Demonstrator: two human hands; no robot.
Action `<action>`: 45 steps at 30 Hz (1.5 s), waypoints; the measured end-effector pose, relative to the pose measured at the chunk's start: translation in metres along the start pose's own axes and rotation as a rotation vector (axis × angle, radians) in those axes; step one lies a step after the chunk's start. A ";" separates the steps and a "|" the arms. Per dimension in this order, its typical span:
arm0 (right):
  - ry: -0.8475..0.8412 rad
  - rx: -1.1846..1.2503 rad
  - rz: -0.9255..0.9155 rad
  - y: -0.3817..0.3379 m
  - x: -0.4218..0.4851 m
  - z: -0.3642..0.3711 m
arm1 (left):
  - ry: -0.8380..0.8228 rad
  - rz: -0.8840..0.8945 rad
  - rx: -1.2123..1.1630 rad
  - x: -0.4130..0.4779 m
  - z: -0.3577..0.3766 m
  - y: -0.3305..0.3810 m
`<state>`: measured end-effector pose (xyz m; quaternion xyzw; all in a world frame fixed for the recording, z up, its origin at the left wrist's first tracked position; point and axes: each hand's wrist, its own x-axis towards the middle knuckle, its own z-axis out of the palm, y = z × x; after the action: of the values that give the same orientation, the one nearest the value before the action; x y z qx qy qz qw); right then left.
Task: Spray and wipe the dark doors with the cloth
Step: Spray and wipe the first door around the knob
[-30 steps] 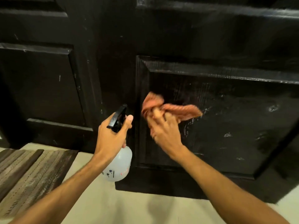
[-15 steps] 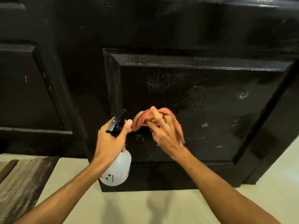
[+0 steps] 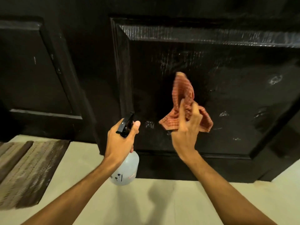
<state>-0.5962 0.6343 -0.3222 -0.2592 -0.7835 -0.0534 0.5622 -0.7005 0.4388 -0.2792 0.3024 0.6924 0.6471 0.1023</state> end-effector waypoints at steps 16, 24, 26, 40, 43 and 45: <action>-0.515 -0.031 -0.752 -0.062 -0.092 0.061 | 0.162 -0.148 0.082 -0.027 -0.035 -0.053; -0.313 0.025 -0.497 -0.089 -0.075 0.075 | 0.191 -0.141 0.078 -0.021 -0.043 -0.069; -0.472 0.013 -0.614 -0.076 -0.105 0.070 | 0.190 -0.161 0.087 -0.025 -0.045 -0.076; -0.549 -0.184 -1.165 -0.117 -0.062 0.093 | 0.277 -0.131 0.037 -0.029 -0.072 -0.091; -0.401 -0.083 -0.862 -0.152 -0.009 0.093 | 0.287 -0.106 0.032 -0.023 -0.085 -0.094; -0.335 -0.088 -0.864 -0.155 -0.027 0.100 | 0.284 -0.122 0.079 -0.031 -0.090 -0.104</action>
<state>-0.7478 0.5293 -0.3509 0.0623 -0.8966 -0.2735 0.3426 -0.7536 0.3489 -0.3739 0.1689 0.7417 0.6484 0.0304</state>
